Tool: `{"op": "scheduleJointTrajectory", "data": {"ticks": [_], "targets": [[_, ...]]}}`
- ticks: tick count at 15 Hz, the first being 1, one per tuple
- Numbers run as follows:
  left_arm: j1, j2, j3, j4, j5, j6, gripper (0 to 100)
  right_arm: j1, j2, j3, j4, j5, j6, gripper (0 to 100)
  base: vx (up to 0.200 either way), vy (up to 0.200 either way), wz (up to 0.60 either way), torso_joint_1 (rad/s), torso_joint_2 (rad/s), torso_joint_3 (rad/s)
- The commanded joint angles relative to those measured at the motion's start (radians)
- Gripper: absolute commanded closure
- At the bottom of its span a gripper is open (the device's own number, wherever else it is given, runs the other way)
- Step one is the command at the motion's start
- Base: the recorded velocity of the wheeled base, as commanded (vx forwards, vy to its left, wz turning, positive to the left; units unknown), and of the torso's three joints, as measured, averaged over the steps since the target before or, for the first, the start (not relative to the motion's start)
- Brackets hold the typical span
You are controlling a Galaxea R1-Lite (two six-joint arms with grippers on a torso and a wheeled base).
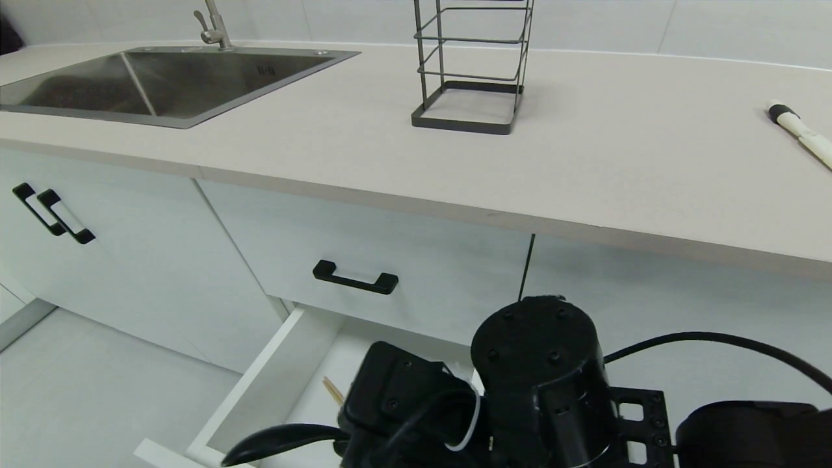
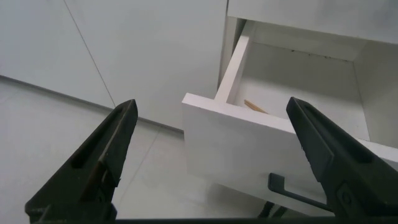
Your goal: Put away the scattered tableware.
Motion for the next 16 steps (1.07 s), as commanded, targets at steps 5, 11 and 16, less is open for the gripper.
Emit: {"op": "scheduleJointTrajectory", "data": {"ticks": [5, 11, 16], "targets": [[0.000, 0.000, -0.001, 0.000, 0.000, 0.000, 0, -0.006, -0.022, 0.002, 0.029, -0.091, -0.011, 100, 0.000, 0.000, 0.00, 0.000, 0.00, 0.000], [0.000, 0.000, -0.001, 0.000, 0.000, 0.000, 0, 0.028, 0.258, -0.220, -0.043, -0.137, 0.008, 100, 0.000, 0.000, 0.00, 0.000, 0.00, 0.000], [0.000, 0.000, -0.001, 0.000, 0.000, 0.000, 0, 0.023, 0.352, -0.337, -0.023, -0.139, 0.006, 100, 0.000, 0.000, 0.00, 0.000, 0.00, 0.000]]}}
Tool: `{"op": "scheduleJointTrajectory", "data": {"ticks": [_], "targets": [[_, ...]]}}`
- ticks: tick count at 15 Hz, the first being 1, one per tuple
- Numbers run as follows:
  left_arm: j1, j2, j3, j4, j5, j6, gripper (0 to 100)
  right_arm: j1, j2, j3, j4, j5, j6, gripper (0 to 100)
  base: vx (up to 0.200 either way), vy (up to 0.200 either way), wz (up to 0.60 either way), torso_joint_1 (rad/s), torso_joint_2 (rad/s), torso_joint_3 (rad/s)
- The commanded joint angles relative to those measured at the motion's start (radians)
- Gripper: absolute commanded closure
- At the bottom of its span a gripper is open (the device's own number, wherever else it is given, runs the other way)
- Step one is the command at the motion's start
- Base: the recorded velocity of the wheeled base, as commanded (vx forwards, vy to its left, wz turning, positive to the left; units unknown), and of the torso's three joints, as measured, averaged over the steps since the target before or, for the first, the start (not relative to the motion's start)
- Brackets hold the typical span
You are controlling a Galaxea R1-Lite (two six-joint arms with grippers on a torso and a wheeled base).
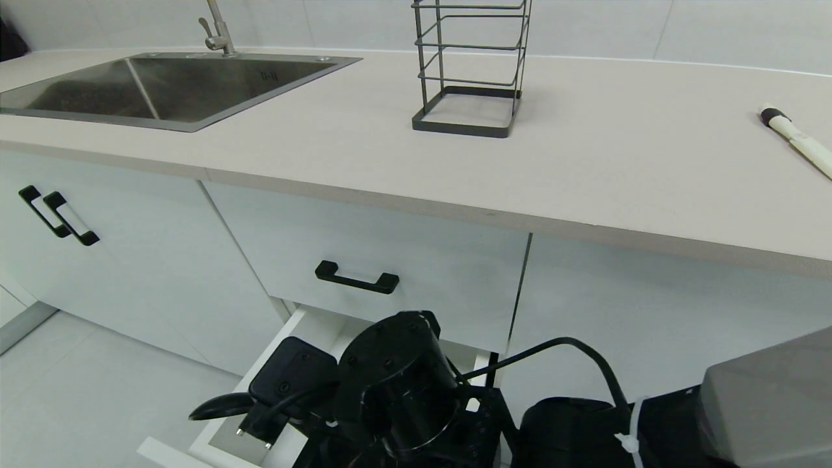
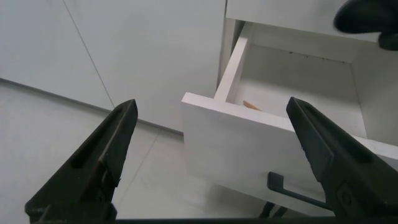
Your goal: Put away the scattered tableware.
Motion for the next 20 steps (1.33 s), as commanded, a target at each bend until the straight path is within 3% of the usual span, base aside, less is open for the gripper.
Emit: {"op": "scheduleJointTrajectory", "data": {"ticks": [1, 9, 20], "targets": [[0.000, 0.000, -0.001, 0.000, 0.000, 0.000, 0, -0.003, 0.061, -0.044, 0.008, -0.001, 0.000, 100, 0.000, 0.000, 0.00, 0.000, 0.00, 0.000], [0.000, 0.000, -0.001, 0.000, 0.000, 0.000, 0, -0.039, 0.196, -0.279, 0.163, -0.020, 0.004, 100, 0.000, 0.000, 0.00, 0.000, 0.00, 0.000], [0.000, 0.000, -0.001, 0.000, 0.000, 0.000, 0, -0.092, 0.307, -0.397, 0.249, -0.080, 0.008, 100, 0.000, 0.000, 0.00, 0.000, 0.00, 0.000]]}}
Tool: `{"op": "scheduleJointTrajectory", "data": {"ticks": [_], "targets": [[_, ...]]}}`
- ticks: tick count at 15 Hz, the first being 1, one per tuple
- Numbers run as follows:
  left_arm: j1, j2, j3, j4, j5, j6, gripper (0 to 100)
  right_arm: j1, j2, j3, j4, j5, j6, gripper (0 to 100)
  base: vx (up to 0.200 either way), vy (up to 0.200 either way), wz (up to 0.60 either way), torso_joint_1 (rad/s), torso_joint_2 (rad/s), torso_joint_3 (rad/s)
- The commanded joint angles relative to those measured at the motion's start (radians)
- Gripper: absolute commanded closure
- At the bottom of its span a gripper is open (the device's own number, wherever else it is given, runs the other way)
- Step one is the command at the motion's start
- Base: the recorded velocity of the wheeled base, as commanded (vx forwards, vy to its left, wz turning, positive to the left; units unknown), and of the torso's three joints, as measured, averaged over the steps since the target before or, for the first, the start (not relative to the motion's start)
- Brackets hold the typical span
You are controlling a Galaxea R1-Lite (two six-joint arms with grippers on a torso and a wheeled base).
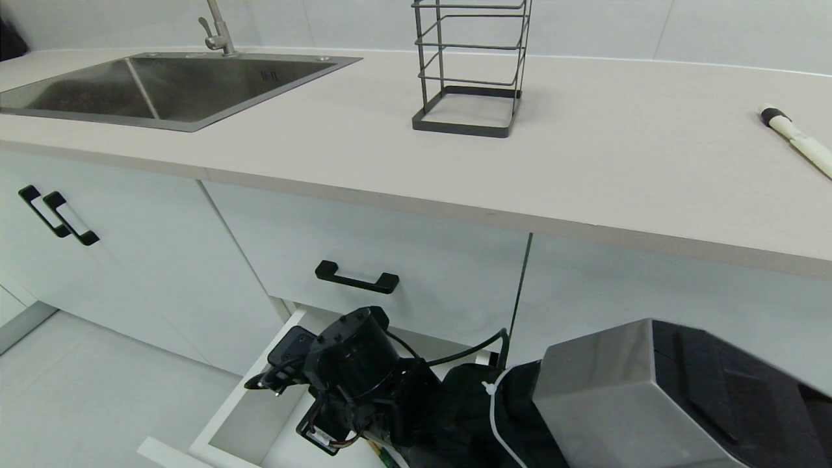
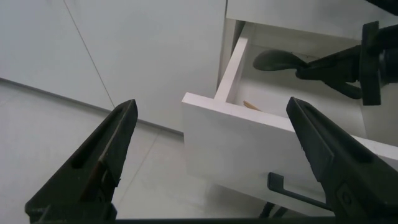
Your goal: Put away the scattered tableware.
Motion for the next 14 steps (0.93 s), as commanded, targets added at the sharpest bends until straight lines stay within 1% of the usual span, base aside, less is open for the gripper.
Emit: {"op": "scheduleJointTrajectory", "data": {"ticks": [1, 14], "targets": [[0.000, 0.000, -0.001, 0.000, 0.001, 0.000, 0, -0.014, 0.036, -0.038, 0.007, -0.002, 0.001, 100, 0.000, 0.000, 0.00, 0.000, 0.00, 0.000], [0.000, 0.000, -0.001, 0.000, 0.001, 0.000, 0, -0.039, 0.116, -0.038, 0.022, -0.002, -0.001, 100, 0.000, 0.000, 0.00, 0.000, 0.00, 0.000]]}}
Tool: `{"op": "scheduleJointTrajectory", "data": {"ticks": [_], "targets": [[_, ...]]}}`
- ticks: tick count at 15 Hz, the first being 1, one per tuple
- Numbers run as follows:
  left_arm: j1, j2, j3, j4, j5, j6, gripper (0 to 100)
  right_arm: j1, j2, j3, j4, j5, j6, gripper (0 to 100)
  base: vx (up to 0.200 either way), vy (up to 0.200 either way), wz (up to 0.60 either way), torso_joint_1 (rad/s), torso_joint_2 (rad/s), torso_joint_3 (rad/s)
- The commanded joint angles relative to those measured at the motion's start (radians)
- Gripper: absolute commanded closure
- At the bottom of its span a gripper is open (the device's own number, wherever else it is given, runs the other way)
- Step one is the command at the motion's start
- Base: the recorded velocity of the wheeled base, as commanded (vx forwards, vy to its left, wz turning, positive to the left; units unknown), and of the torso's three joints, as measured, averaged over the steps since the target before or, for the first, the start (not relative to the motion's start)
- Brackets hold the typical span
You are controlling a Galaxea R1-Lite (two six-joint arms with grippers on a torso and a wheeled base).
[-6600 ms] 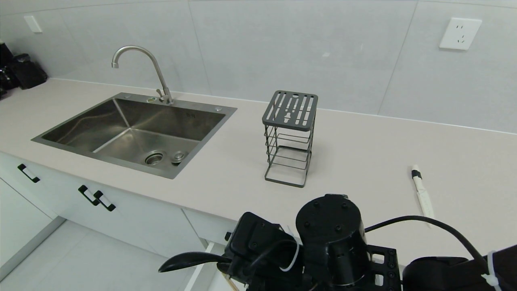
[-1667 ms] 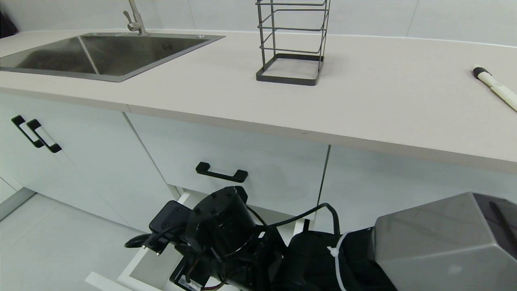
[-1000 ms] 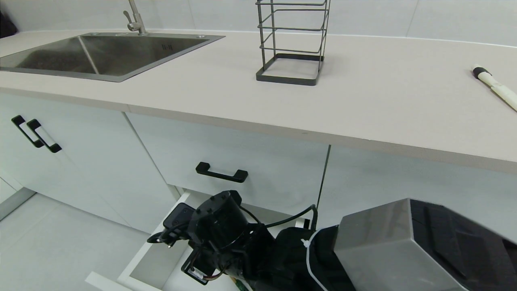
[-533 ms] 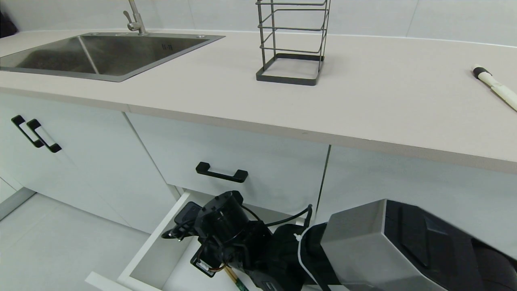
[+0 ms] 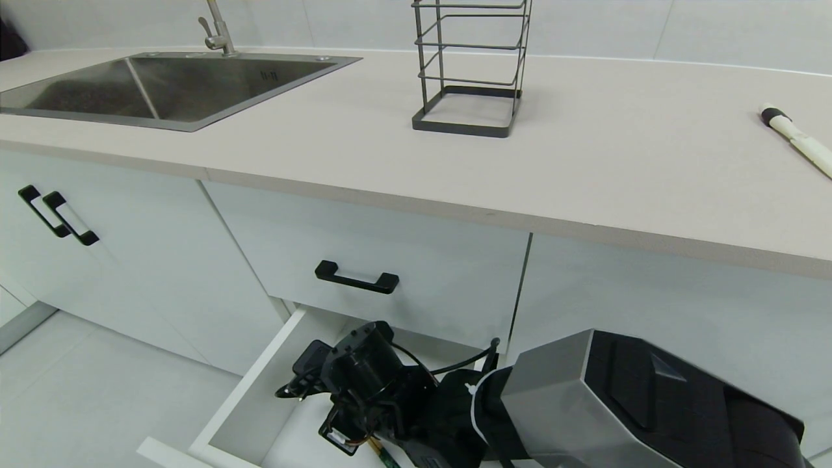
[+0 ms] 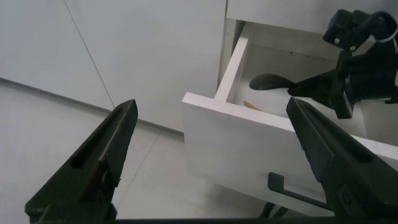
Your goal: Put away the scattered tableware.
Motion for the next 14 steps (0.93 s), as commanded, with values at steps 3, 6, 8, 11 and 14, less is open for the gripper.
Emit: {"op": "scheduleJointTrajectory", "data": {"ticks": [3, 6, 8, 11, 14], "targets": [[0.000, 0.000, -0.001, 0.000, 0.001, 0.000, 0, -0.006, 0.029, -0.006, -0.001, 0.000, 0.000, 100, 0.000, 0.000, 0.00, 0.000, 0.00, 0.000], [0.000, 0.000, -0.001, 0.000, 0.001, 0.000, 0, -0.014, 0.042, -0.007, -0.001, 0.000, 0.000, 100, 0.000, 0.000, 0.00, 0.000, 0.00, 0.000], [0.000, 0.000, 0.001, 0.000, 0.001, 0.000, 0, -0.017, 0.056, -0.016, -0.003, 0.000, 0.000, 100, 0.000, 0.000, 0.00, 0.000, 0.00, 0.000], [0.000, 0.000, -0.001, 0.000, 0.001, 0.000, 0, -0.023, 0.076, -0.024, -0.004, 0.002, 0.000, 100, 0.000, 0.000, 0.00, 0.000, 0.00, 0.000], [0.000, 0.000, 0.001, 0.000, 0.001, 0.000, 0, -0.031, 0.093, -0.041, -0.006, 0.002, 0.000, 100, 0.000, 0.000, 0.00, 0.000, 0.00, 0.000]]}}
